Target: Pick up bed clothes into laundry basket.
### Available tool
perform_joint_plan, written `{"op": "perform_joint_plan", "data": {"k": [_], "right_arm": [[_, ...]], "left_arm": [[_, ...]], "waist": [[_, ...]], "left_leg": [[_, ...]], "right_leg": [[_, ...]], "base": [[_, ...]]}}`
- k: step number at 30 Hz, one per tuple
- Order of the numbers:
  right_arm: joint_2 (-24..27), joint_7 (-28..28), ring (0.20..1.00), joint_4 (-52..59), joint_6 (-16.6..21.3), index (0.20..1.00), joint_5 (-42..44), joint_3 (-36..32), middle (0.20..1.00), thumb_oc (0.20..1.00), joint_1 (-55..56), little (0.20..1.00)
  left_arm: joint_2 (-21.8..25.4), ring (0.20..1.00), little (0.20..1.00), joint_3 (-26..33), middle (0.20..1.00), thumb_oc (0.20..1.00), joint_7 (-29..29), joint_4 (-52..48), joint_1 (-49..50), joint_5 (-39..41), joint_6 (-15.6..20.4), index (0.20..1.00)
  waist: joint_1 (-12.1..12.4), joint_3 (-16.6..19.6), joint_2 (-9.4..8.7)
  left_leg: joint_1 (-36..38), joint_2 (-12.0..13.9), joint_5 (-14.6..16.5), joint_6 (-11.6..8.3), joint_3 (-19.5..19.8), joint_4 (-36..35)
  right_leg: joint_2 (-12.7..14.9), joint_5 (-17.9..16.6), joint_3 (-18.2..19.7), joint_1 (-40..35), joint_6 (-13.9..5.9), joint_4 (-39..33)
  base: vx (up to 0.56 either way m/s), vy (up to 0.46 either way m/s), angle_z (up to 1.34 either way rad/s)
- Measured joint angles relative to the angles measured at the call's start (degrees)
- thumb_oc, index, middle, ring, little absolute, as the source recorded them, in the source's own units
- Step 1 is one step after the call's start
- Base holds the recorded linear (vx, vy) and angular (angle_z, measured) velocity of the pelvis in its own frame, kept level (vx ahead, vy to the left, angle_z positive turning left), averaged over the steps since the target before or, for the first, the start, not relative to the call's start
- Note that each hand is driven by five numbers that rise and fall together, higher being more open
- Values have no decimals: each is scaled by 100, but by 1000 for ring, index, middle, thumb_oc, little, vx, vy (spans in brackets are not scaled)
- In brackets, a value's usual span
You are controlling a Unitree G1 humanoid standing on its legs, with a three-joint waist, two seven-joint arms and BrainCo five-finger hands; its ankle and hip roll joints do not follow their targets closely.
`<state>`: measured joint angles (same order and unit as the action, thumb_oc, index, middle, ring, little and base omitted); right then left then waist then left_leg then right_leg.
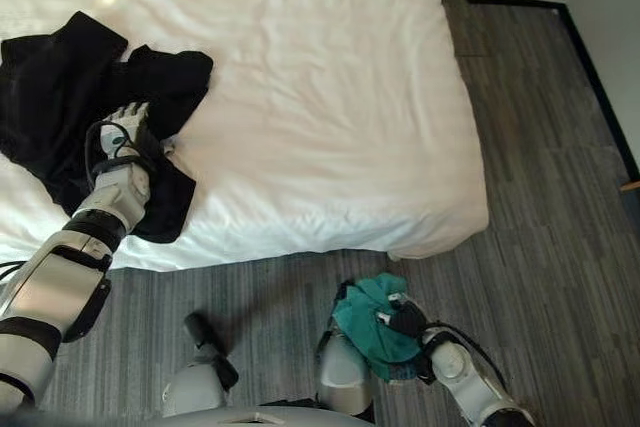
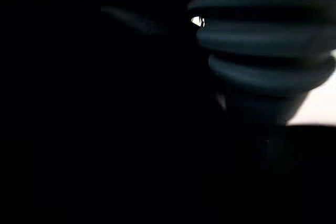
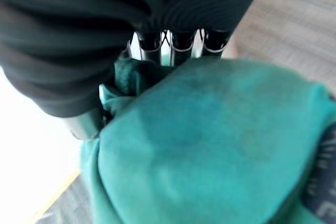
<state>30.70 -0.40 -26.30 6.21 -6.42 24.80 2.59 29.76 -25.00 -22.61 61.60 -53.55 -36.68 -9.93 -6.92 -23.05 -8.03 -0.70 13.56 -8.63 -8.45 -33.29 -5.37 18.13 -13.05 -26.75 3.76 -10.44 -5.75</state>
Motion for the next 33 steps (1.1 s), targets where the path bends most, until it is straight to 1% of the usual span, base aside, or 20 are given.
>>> {"op": "perform_joint_plan", "data": {"k": [5,8,10,15,16,18,19,21,22,23,24,25,26,27,28,29,30,31,32,33], "right_arm": [[-14,-154,200,164,27,200,5,-34,200,200,-63,200],[-14,-155,200,483,35,200,17,-276,200,200,169,200],[-26,-147,200,584,19,200,23,-343,200,200,273,200],[-37,31,200,779,-20,200,20,-225,200,200,192,200],[-142,63,200,796,-56,200,19,-199,200,200,64,200],[-356,76,200,832,-87,200,12,-147,200,200,-144,200],[-488,47,200,821,-124,200,-46,-114,200,200,-250,200],[-546,-35,200,719,-190,200,-101,-23,200,200,-352,200],[-557,-47,200,664,-250,200,-277,79,200,200,-444,200],[-656,-109,200,594,-289,200,-432,175,200,200,-795,200],[-706,-221,200,632,-273,200,-502,132,200,200,-1043,200],[-601,-300,200,740,-280,200,-583,52,200,200,-1298,200],[-455,-358,200,754,-292,200,-737,-43,200,200,-1550,200],[-356,-445,200,791,-324,200,-840,-88,200,200,-1596,200],[-271,-472,200,827,-317,200,-952,-88,200,200,-1576,200],[-219,-533,200,872,-300,200,-1001,-105,200,200,-1491,200],[-256,-658,200,1001,-300,200,-1103,-209,200,200,-1358,200],[-263,-799,200,1173,-306,200,-1169,-269,200,200,-1245,200],[-221,-890,200,1379,-313,200,-1171,-337,200,200,-1140,200],[-100,-939,200,1477,-307,200,-1171,-450,200,200,-1148,200]], "left_arm": [[32,200,200,-410,200,200,65,-126,-506,11,14,200],[396,200,200,-506,200,200,49,-2141,-488,25,71,200],[381,200,200,-511,200,200,25,-3059,-577,-4,141,200],[78,200,200,-464,200,200,-8,-4376,-656,55,407,200],[-39,200,200,-454,200,200,-7,-4841,-649,151,469,200],[-261,200,200,-443,200,200,-34,-5495,-617,440,780,200],[-421,200,200,-377,200,200,-13,-6095,-350,778,957,200],[-681,200,200,-344,200,200,34,-6810,180,1135,1244,200],[-658,200,200,-277,200,200,51,-7113,503,1198,1326,200],[-473,200,200,-88,200,200,44,-7364,884,1257,1439,200],[-355,200,200,-62,200,200,47,-7408,908,1352,1474,200],[-389,200,200,-34,200,200,61,-7367,860,1408,1452,200],[-605,200,200,25,200,200,97,-7138,939,1407,1443,200],[-846,200,200,-27,200,200,154,-6805,1197,1416,1406,200],[-1019,200,200,-14,200,200,181,-6578,1531,1446,1350,200],[-1026,200,200,-4,200,200,196,-6439,1898,1556,1343,200],[-956,200,200,36,200,200,195,-6290,2162,1576,1341,200],[-835,200,200,109,200,200,149,-5991,2486,1590,1289,200],[-776,200,200,193,200,200,142,-5732,2684,1635,1195,200],[-816,200,200,161,200,200,164,-5579,2789,1641,1126,200]], "waist": [[-42,-6,7],[-68,-10,29],[-95,-9,29],[-73,35,96],[-48,42,108],[-21,179,110],[120,447,195],[359,756,377],[543,961,384],[624,1088,309],[696,1279,309],[801,1383,366],[908,1369,679],[909,1393,837],[888,1400,855],[881,1470,807],[902,1560,712],[872,1631,697],[799,1675,632],[754,1660,673]], "left_leg": [[74,-38,-5,6,71,2],[116,-85,7,-6,121,2],[224,-150,22,16,134,4],[684,-139,212,23,-113,8],[782,-61,303,51,-261,99],[806,37,668,3,-399,406],[848,164,784,-12,-737,534],[1121,476,849,-27,-1242,756],[1240,476,914,-97,-1477,1016],[1218,578,1154,60,-1713,1470],[1047,289,1474,153,-1651,1463],[826,-130,1527,306,-1532,1054],[936,-191,1303,392,-1676,679],[1182,-61,1277,374,-2116,819],[1452,14,1325,419,-2345,967],[1657,90,1345,420,-2567,1150],[1723,249,1347,413,-2727,1451],[1668,793,1351,424,-2794,2251],[1469,1078,1572,107,-2901,2458],[1294,1145,1642,-31,-2900,2194]], "right_leg": [[27,-4,-45,-114,4,3],[77,6,-104,-216,-7,5],[130,-3,-105,-337,-1,11],[196,-90,-223,-314,105,533],[135,-280,-472,-283,311,607],[75,-631,-602,-206,351,574],[-19,-466,-865,38,363,756],[-4,1194,-1710,88,1112,2262],[-13,1368,-2069,97,1282,2430],[-337,1176,-1838,60,1237,1870],[-501,887,-1490,187,1184,1228],[-640,767,-1365,258,874,481],[-670,1040,-1961,289,1129,689],[-320,1368,-2289,144,1218,1512],[-75,1560,-2325,-139,1083,2077],[73,1703,-2309,-387,1172,2325],[-56,1677,-2201,-566,1157,2045],[-584,1425,-1930,-748,1374,1255],[-785,1262,-1584,-821,1368,706],[-934,1072,-1362,-841,1244,329]], "base": [[43,54,5],[71,101,12],[15,187,6],[3,196,-26],[-14,194,-59],[-112,153,-88],[-100,69,-110],[-117,1,-117],[-144,-98,-161],[-133,-150,-191],[-98,-209,-212],[-106,-221,-217],[-123,-221,-216],[-120,-258,-184],[-95,-297,-147],[-70,-343,-131],[-139,-382,-152],[-117,-297,-135],[-122,-320,-123],[4,-204,-102]]}}
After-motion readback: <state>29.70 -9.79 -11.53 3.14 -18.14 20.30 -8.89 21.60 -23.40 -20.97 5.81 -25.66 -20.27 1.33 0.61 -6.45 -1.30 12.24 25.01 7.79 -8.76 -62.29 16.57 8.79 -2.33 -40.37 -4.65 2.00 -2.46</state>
